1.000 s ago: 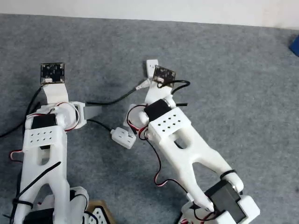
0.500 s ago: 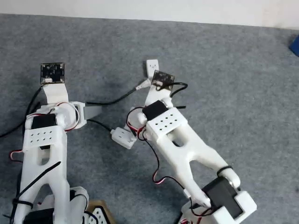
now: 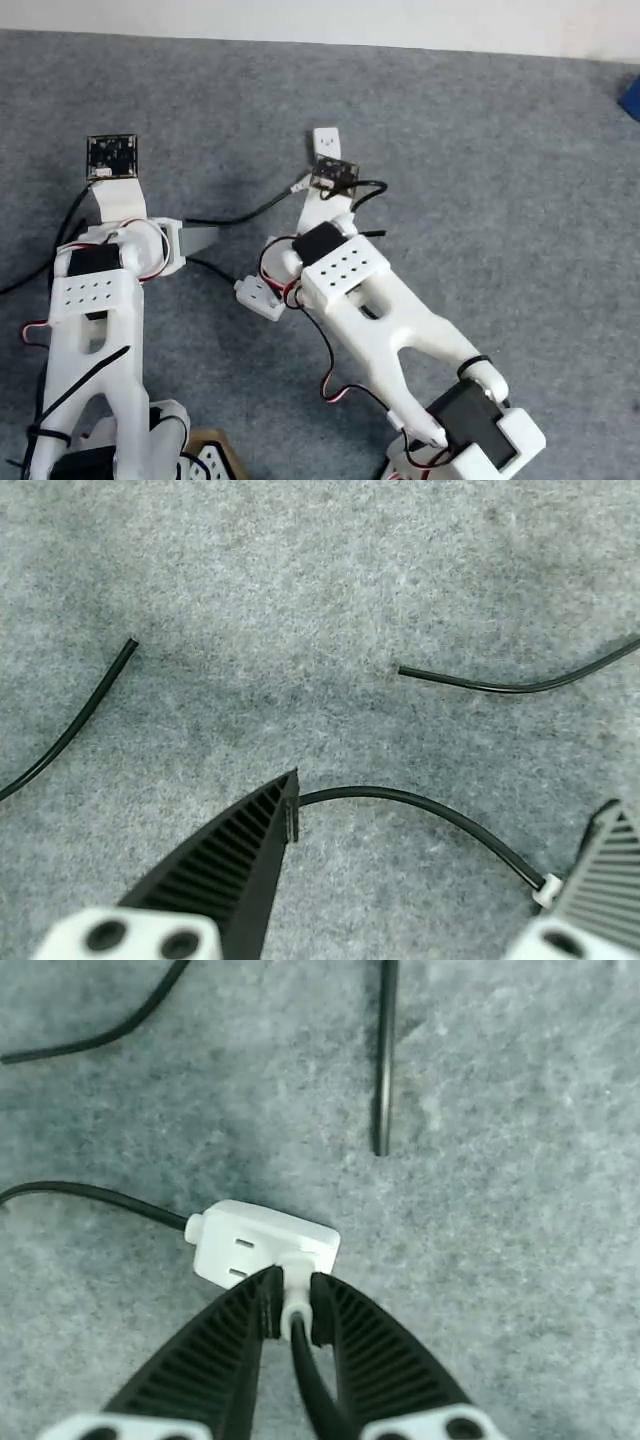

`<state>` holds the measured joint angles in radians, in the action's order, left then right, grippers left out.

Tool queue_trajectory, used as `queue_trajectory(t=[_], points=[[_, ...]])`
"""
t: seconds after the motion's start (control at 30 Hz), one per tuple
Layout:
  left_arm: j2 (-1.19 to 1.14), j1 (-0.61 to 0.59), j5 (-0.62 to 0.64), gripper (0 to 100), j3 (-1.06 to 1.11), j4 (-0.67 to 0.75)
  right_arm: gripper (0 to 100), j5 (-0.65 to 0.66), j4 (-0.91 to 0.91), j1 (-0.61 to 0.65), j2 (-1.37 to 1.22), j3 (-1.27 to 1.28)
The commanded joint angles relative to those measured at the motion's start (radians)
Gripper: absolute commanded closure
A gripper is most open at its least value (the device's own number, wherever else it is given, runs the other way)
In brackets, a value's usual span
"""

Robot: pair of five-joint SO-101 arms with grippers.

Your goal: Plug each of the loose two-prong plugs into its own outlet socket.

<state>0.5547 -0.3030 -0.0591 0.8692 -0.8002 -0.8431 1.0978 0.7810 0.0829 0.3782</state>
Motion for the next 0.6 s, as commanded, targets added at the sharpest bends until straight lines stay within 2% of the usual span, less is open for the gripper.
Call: queue_trajectory(t=[0.0, 0.37, 0.57], points=[[-0.001, -0.012, 0.008, 58, -0.039, 0.014, 99.3, -0.009, -0.031, 0.045, -0.005, 0.012], [-0.001, -0.013, 0.008, 58, -0.039, 0.011, 99.3, -0.008, -0.179, 0.033, -0.005, 0.173], [-0.001, -0.013, 0.008, 58, -0.039, 0.011, 99.3, -0.003, -0.183, 0.036, -0.005, 0.177]])
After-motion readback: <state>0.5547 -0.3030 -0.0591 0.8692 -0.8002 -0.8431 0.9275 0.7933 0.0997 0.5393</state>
